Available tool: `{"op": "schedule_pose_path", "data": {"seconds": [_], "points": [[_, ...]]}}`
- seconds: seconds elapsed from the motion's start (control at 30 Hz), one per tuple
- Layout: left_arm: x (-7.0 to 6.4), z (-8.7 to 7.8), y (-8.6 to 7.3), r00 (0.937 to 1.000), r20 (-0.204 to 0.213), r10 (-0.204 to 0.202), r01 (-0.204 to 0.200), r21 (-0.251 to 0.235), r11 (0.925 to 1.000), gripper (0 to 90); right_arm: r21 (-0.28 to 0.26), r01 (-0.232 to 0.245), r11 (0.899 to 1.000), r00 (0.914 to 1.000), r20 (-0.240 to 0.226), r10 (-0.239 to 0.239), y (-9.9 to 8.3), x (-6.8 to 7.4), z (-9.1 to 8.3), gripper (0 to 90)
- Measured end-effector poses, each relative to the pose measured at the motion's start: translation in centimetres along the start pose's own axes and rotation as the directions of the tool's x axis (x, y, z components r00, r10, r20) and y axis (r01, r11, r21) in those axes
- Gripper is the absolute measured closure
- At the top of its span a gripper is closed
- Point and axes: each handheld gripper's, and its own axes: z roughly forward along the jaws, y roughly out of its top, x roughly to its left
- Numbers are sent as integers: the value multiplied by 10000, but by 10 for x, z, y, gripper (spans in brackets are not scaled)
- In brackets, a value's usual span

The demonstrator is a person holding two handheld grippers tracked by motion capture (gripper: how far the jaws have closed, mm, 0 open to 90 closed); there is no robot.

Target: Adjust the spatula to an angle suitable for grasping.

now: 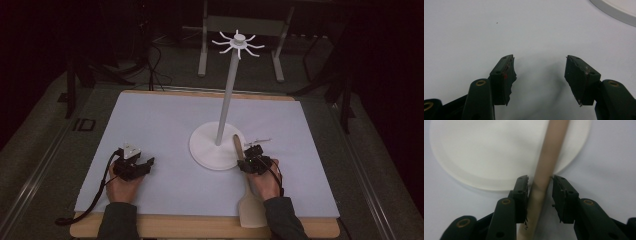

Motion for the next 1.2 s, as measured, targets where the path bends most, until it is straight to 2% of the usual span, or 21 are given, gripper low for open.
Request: {"op": "schedule_pose_path", "data": {"seconds": [0.03,0.27,0.43,0.57,0.63,0.67,0.73,0.83,0.87,0.9,0.93,1.0,1.1,1.13,1.2], "points": [[0,0,0,10000,8,2,-2,12,10000,411,105,-2,9999,10000,-81,3,1,0,0,672],[0,0,0,10000,14,6,-6,11,10000,410,700,1001,9925,9949,-201,-989,5,5,-1,709],[0,0,0,10000,19,3,-3,16,10000,410,1092,1790,9778,9838,-303,-1768,2,7,-8,737],[0,0,0,10000,18,9,-9,33,10000,410,1357,2337,9628,9723,-378,-2307,-2,1,-16,742],[0,0,0,10000,13,14,-14,52,10000,410,1512,2612,9534,9651,-611,-2547,-5,-4,-18,744],[0,0,0,10000,11,8,-8,63,10000,410,1569,2629,9520,9645,-665,-2554,-6,-6,-19,744],[0,1,0,10000,6,17,-17,72,10000,410,1419,2552,9564,9655,-898,-2443,-9,-10,-19,738],[0,1,0,10000,-4,24,-24,94,10000,409,1071,2027,9734,9737,-1276,-1887,-9,-16,-19,689],[0,1,0,10000,-2,36,-36,100,9999,409,1071,2027,9734,9737,-1276,-1887,-9,-16,-19,689],[0,1,0,10000,-1,37,-37,94,9999,408,766,1530,9853,9810,-1318,-1421,-4,-20,-21,659],[0,1,0,10000,-2,41,-41,118,9999,409,749,1501,9858,9808,-1369,-1389,-3,-21,-21,656],[0,1,0,10000,5,31,-32,114,9999,409,803,1519,9851,9792,-1478,-1389,3,-19,-20,638],[0,1,0,10000,11,40,-40,103,9999,408,1115,1686,9794,9793,-1316,-1536,8,-15,-17,639],[0,1,0,10000,13,40,-41,99,9999,408,1427,1871,9719,9791,-1079,-1727,12,-11,-12,644],[0,1,0,10000,17,41,-41,106,9999,408,1877,2020,9612,9781,-893,-1881,15,-5,-5,647]]}}
